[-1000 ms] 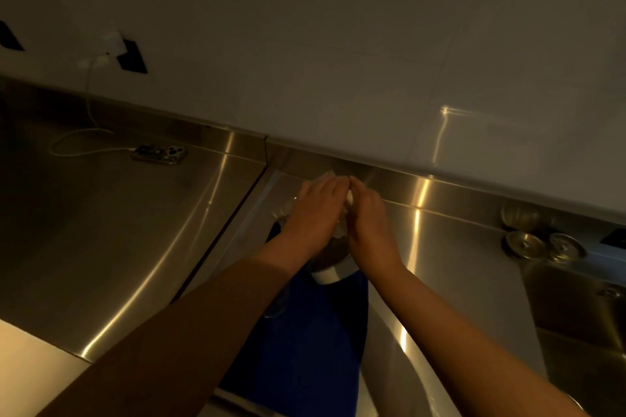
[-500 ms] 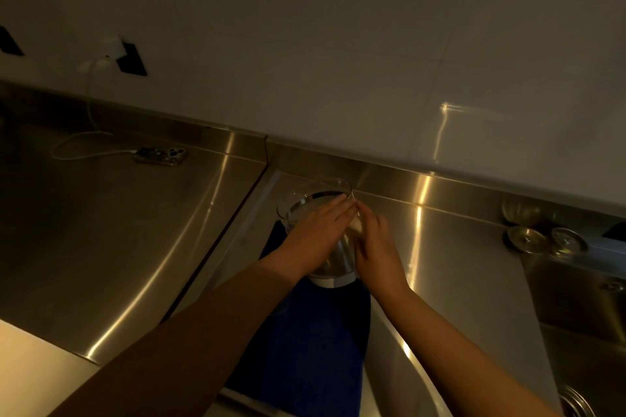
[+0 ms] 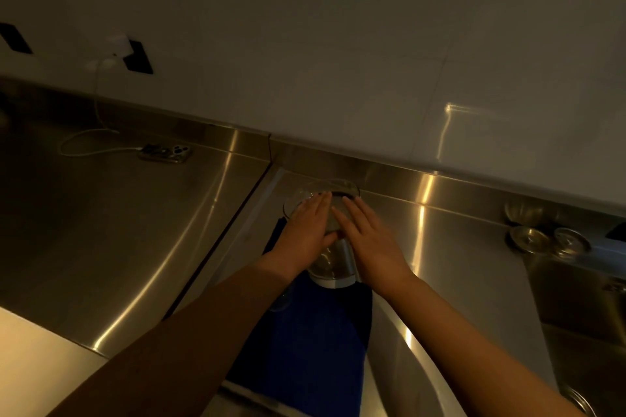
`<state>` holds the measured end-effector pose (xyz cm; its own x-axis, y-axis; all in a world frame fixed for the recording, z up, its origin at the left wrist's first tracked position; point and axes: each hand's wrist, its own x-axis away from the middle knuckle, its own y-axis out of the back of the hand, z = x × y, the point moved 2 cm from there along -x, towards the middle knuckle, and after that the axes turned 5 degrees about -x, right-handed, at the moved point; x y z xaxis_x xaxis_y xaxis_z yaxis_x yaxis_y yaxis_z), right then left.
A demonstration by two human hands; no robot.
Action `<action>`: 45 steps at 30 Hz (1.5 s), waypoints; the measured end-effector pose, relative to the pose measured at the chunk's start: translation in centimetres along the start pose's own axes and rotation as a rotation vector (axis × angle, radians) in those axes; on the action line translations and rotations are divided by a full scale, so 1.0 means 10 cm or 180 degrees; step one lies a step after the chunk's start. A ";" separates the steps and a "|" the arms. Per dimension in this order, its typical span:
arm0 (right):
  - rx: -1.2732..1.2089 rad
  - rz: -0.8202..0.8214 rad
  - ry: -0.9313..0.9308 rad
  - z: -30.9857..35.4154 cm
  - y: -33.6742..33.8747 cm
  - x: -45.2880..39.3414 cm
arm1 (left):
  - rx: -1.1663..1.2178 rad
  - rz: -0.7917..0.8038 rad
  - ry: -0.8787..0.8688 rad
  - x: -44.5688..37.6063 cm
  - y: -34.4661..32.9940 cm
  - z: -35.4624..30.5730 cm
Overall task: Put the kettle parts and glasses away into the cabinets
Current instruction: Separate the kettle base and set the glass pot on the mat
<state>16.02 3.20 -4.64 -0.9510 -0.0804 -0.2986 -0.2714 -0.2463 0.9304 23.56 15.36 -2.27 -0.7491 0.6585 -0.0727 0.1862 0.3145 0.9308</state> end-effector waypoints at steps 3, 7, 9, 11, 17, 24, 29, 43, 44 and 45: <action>0.0068 -0.0089 0.0072 0.00 0.01 0.03 | -0.0082 0.0050 -0.0061 0.02 -0.01 -0.01; 0.0073 -0.0056 0.0091 0.03 0.03 0.10 | -0.0295 0.0245 -0.0228 0.06 -0.07 -0.03; 0.0016 0.0103 0.0072 0.03 0.01 0.14 | -0.0504 0.0339 -0.0363 0.10 -0.11 -0.06; 0.0012 0.0224 0.0033 0.01 -0.03 0.19 | -0.0604 0.0441 -0.0463 0.15 -0.16 -0.09; -0.0135 0.0284 -0.0045 -0.01 -0.06 0.31 | -0.0675 0.0370 -0.0756 0.27 -0.31 -0.08; -0.0234 0.0429 -0.0260 0.02 -0.04 0.28 | -0.0835 0.0108 -0.0266 0.58 -0.32 0.22; -0.0061 0.0633 -0.0436 0.14 -0.03 0.23 | -0.0881 0.0624 0.0760 0.77 -0.38 0.53; -0.0153 0.0352 -0.0552 0.24 -0.04 0.25 | -0.0414 0.0814 0.0883 0.80 -0.41 0.74; -0.0188 0.0327 -0.0578 0.27 -0.03 0.25 | -0.0387 0.0780 0.0860 0.81 -0.39 0.76; -0.0258 0.0273 -0.0603 0.30 -0.02 0.25 | -0.0368 0.0737 0.0834 0.82 -0.37 0.79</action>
<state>13.27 5.94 -4.88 -0.9830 0.0766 -0.1668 -0.1827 -0.3239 0.9283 21.71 25.02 -9.10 -0.8356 0.5011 0.2249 0.3079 0.0883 0.9473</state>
